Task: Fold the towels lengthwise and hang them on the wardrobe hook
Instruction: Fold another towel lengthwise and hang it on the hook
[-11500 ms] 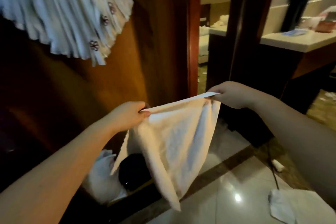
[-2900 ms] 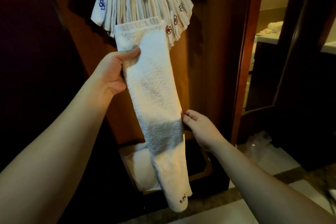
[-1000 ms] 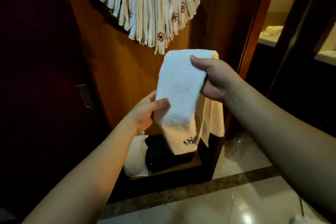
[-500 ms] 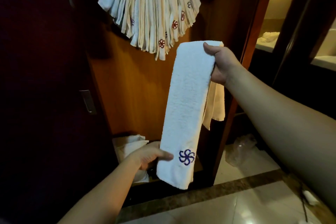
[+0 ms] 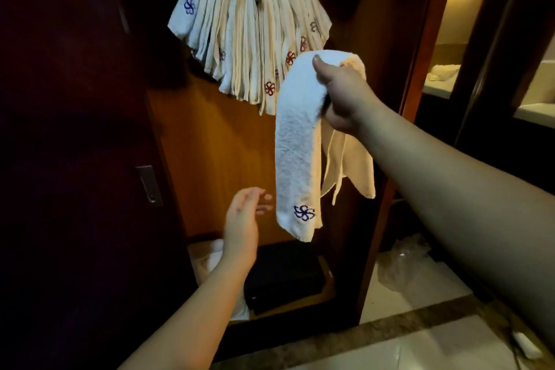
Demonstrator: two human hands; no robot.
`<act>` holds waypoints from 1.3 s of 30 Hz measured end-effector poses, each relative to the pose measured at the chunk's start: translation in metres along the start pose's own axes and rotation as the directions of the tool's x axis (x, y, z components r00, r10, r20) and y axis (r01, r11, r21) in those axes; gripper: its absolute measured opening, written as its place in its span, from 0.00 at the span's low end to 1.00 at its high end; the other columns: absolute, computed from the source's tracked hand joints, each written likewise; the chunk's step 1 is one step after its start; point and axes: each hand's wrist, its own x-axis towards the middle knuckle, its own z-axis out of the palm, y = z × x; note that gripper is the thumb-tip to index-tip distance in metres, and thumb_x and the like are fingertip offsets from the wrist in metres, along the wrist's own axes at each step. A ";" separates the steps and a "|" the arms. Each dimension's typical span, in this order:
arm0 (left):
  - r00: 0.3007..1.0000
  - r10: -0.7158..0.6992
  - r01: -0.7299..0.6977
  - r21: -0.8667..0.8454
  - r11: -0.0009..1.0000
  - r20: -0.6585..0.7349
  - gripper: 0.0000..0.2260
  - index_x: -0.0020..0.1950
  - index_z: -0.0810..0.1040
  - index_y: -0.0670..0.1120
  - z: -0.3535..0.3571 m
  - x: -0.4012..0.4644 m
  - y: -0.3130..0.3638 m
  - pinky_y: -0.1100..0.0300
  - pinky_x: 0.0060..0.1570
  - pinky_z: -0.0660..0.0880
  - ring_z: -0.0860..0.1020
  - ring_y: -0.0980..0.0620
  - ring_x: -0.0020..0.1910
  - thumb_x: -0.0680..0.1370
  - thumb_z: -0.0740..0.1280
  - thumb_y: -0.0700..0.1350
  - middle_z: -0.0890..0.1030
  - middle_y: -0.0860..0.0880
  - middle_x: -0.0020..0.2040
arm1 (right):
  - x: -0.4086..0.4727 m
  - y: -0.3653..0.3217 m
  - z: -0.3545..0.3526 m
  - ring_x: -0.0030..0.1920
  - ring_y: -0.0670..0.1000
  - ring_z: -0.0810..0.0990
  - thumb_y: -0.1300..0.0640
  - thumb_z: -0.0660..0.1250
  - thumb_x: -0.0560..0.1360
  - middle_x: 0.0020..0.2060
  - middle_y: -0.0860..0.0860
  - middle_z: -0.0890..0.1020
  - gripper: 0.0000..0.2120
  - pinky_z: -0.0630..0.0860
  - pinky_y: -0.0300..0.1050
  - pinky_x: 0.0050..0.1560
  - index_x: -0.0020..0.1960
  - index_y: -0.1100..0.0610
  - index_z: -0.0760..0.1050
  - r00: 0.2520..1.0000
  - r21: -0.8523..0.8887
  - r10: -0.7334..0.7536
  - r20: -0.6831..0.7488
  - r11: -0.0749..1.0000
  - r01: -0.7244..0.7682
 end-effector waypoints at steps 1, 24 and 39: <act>0.993 0.049 -0.042 -0.061 0.997 0.107 0.14 0.55 0.79 0.44 0.012 -0.006 0.021 0.47 0.57 0.76 0.81 0.44 0.52 0.84 0.57 0.50 0.84 0.45 0.49 | 0.001 -0.003 0.008 0.59 0.58 0.82 0.48 0.66 0.80 0.60 0.59 0.81 0.26 0.76 0.59 0.65 0.69 0.65 0.68 0.999 -0.115 -0.033 -0.003 0.993 0.033; 0.993 -0.036 0.000 -0.308 0.951 -0.111 0.39 0.78 0.63 0.51 0.108 0.143 0.124 0.50 0.70 0.61 0.67 0.50 0.71 0.75 0.46 0.74 0.72 0.49 0.70 | 0.117 -0.042 -0.002 0.69 0.56 0.70 0.36 0.53 0.81 0.72 0.58 0.71 0.34 0.64 0.46 0.66 0.75 0.62 0.65 0.900 -0.719 -0.297 0.318 0.544 0.433; 0.854 0.356 -0.304 0.191 0.933 -0.380 0.17 0.47 0.82 0.47 0.076 0.290 0.183 0.45 0.51 0.77 0.81 0.44 0.50 0.76 0.58 0.56 0.84 0.45 0.45 | 0.265 -0.027 -0.096 0.63 0.53 0.76 0.39 0.57 0.81 0.62 0.57 0.79 0.21 0.64 0.53 0.73 0.63 0.53 0.74 0.983 -0.211 -0.174 -0.048 0.964 0.161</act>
